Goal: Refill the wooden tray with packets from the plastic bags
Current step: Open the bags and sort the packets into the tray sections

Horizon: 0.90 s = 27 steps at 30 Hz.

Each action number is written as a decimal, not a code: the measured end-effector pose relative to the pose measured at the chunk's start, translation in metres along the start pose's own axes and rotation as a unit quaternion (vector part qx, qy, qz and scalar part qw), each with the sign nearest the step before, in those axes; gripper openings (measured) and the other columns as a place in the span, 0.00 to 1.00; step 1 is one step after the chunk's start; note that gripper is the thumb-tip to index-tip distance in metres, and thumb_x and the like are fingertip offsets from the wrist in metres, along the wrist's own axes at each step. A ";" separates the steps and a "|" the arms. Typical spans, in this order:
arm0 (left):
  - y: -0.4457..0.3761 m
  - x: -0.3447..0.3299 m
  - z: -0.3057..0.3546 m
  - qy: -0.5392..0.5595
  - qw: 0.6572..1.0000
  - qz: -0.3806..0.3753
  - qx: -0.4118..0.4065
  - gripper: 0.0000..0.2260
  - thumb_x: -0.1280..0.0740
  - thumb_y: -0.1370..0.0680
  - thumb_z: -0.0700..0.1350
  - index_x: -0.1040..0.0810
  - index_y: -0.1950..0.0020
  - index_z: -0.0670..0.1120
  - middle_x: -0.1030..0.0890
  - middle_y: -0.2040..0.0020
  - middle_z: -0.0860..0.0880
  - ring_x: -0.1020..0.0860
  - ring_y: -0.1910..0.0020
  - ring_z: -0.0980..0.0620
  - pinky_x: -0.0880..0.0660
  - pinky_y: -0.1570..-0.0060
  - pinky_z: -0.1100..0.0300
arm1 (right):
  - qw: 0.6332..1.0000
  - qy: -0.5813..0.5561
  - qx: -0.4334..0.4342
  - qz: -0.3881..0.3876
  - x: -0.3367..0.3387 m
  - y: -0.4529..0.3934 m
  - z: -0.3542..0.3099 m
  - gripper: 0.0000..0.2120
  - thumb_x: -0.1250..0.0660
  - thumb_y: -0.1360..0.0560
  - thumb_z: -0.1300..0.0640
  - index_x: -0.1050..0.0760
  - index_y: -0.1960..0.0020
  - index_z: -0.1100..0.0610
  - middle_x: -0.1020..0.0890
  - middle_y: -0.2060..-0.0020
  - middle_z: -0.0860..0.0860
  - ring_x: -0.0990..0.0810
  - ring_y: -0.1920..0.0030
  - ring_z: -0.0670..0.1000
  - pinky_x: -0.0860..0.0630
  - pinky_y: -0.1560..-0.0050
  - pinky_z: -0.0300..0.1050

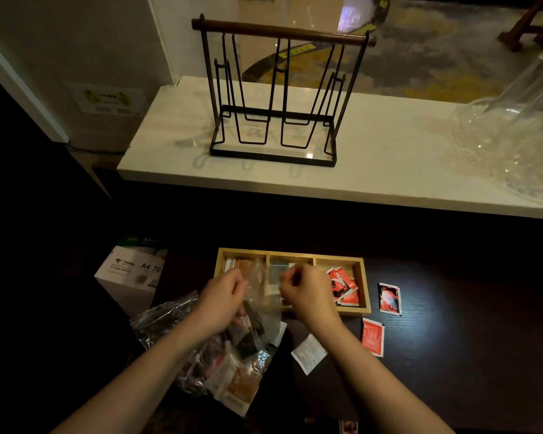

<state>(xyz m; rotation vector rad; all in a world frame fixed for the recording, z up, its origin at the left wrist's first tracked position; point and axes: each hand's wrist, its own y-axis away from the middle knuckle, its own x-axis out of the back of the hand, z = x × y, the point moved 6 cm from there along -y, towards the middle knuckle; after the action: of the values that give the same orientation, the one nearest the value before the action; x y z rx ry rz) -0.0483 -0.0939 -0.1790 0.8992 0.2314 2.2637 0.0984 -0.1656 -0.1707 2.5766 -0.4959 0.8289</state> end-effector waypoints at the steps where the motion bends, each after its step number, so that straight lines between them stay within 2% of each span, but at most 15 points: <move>1: 0.001 0.009 -0.003 -0.033 0.999 0.008 -0.003 0.08 0.42 0.20 0.43 0.31 0.59 0.45 0.25 0.66 0.49 0.25 0.71 0.56 0.30 0.74 0.70 | 0.999 0.018 0.007 0.028 0.009 -0.003 0.004 0.07 0.36 0.24 0.62 0.26 0.59 0.54 0.21 0.64 0.48 0.20 0.64 0.45 0.21 0.60 0.36; 4: 0.005 0.023 -0.001 -0.138 0.989 -0.025 -0.052 0.09 0.41 0.20 0.45 0.29 0.60 0.45 0.24 0.64 0.51 0.28 0.70 0.58 0.33 0.73 0.68 | 0.993 0.088 0.059 0.054 0.022 -0.007 0.007 0.03 0.35 0.25 0.61 0.24 0.57 0.55 0.22 0.63 0.47 0.24 0.64 0.43 0.27 0.64 0.30; 7: 0.003 0.023 0.010 -0.186 0.977 -0.043 -0.093 0.10 0.40 0.21 0.47 0.27 0.59 0.45 0.26 0.58 0.51 0.26 0.62 0.54 0.30 0.62 0.61 | 0.984 0.155 0.078 0.035 0.018 -0.004 0.004 0.03 0.36 0.24 0.59 0.25 0.51 0.56 0.21 0.58 0.50 0.21 0.59 0.47 0.21 0.57 0.42; 10: -0.005 0.027 0.016 -0.166 0.979 -0.024 -0.114 0.10 0.38 0.23 0.49 0.25 0.61 0.47 0.29 0.56 0.53 0.27 0.56 0.55 0.29 0.53 0.57 | 0.966 0.157 0.176 0.103 0.030 0.006 -0.023 0.06 0.37 0.24 0.54 0.26 0.50 0.55 0.24 0.54 0.49 0.24 0.55 0.47 0.24 0.57 0.41; 11: -0.008 0.027 0.018 -0.156 0.980 -0.027 -0.118 0.09 0.37 0.23 0.49 0.26 0.63 0.48 0.29 0.56 0.54 0.27 0.56 0.56 0.29 0.53 0.59 | 0.958 0.150 0.225 0.097 0.030 0.013 -0.036 0.08 0.39 0.24 0.51 0.26 0.50 0.54 0.25 0.54 0.48 0.25 0.55 0.46 0.25 0.57 0.40; 13: -0.012 0.027 0.022 -0.134 0.983 -0.034 -0.122 0.09 0.35 0.25 0.48 0.26 0.65 0.50 0.29 0.57 0.55 0.27 0.56 0.58 0.31 0.53 0.61 | 0.945 0.151 0.291 0.005 0.016 0.026 -0.057 0.15 0.41 0.24 0.43 0.26 0.47 0.52 0.23 0.53 0.47 0.24 0.53 0.45 0.26 0.54 0.37; 14: -0.014 0.027 0.023 -0.112 0.986 -0.037 -0.118 0.09 0.34 0.26 0.48 0.24 0.65 0.47 0.28 0.57 0.54 0.26 0.56 0.57 0.30 0.52 0.60 | 0.938 0.171 0.300 -0.040 0.005 0.031 -0.060 0.18 0.40 0.25 0.40 0.27 0.43 0.52 0.22 0.52 0.47 0.23 0.52 0.45 0.28 0.53 0.36; 15: -0.015 0.028 0.023 -0.085 0.989 -0.043 -0.110 0.10 0.34 0.26 0.48 0.22 0.63 0.43 0.26 0.56 0.52 0.25 0.54 0.55 0.30 0.51 0.58 | 0.927 0.203 0.309 -0.056 -0.005 0.034 -0.060 0.20 0.39 0.26 0.39 0.27 0.42 0.52 0.20 0.52 0.47 0.22 0.53 0.45 0.29 0.53 0.37; 17: -0.013 0.028 0.023 -0.024 0.993 -0.068 -0.093 0.14 0.34 0.28 0.50 0.20 0.59 0.39 0.24 0.53 0.50 0.24 0.51 0.54 0.28 0.47 0.58 | 0.902 0.264 0.339 -0.023 -0.015 0.033 -0.053 0.15 0.34 0.26 0.43 0.25 0.44 0.51 0.17 0.58 0.47 0.18 0.59 0.47 0.29 0.60 0.38; 20: -0.005 0.025 0.013 0.116 0.986 -0.110 -0.039 0.15 0.37 0.23 0.52 0.21 0.50 0.40 0.21 0.50 0.45 0.22 0.49 0.50 0.25 0.47 0.56 | 0.907 0.245 0.342 -0.005 -0.016 0.026 -0.053 0.07 0.33 0.25 0.51 0.22 0.48 0.50 0.17 0.65 0.48 0.18 0.65 0.49 0.28 0.64 0.39; 23: 0.000 0.026 -0.014 0.185 0.981 -0.041 0.031 0.11 0.43 0.20 0.48 0.24 0.51 0.45 0.21 0.51 0.45 0.21 0.52 0.49 0.23 0.54 0.56 | 0.921 0.166 0.352 -0.008 -0.006 0.019 -0.060 0.08 0.37 0.23 0.50 0.21 0.50 0.50 0.16 0.62 0.47 0.18 0.62 0.49 0.24 0.62 0.41; 25: 0.005 0.021 -0.038 0.209 0.972 0.021 0.106 0.11 0.45 0.19 0.48 0.26 0.49 0.44 0.22 0.47 0.43 0.21 0.51 0.47 0.22 0.56 0.54 | 0.930 0.106 0.353 -0.008 0.006 0.017 -0.066 0.12 0.40 0.23 0.49 0.20 0.51 0.52 0.16 0.61 0.48 0.19 0.61 0.48 0.23 0.61 0.44; 27: 0.015 0.002 -0.055 0.281 0.941 0.010 0.191 0.13 0.46 0.19 0.51 0.27 0.46 0.44 0.23 0.44 0.42 0.22 0.49 0.44 0.22 0.56 0.50 | 0.931 0.056 0.361 0.007 0.019 0.016 -0.071 0.15 0.40 0.24 0.47 0.19 0.52 0.55 0.16 0.62 0.50 0.21 0.61 0.46 0.25 0.62 0.42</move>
<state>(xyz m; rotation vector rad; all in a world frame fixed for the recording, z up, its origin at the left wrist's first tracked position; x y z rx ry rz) -0.0935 -0.0990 -0.2132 0.4055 0.9447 2.4926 0.0719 -0.1506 -0.1019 3.1438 -0.1843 1.3558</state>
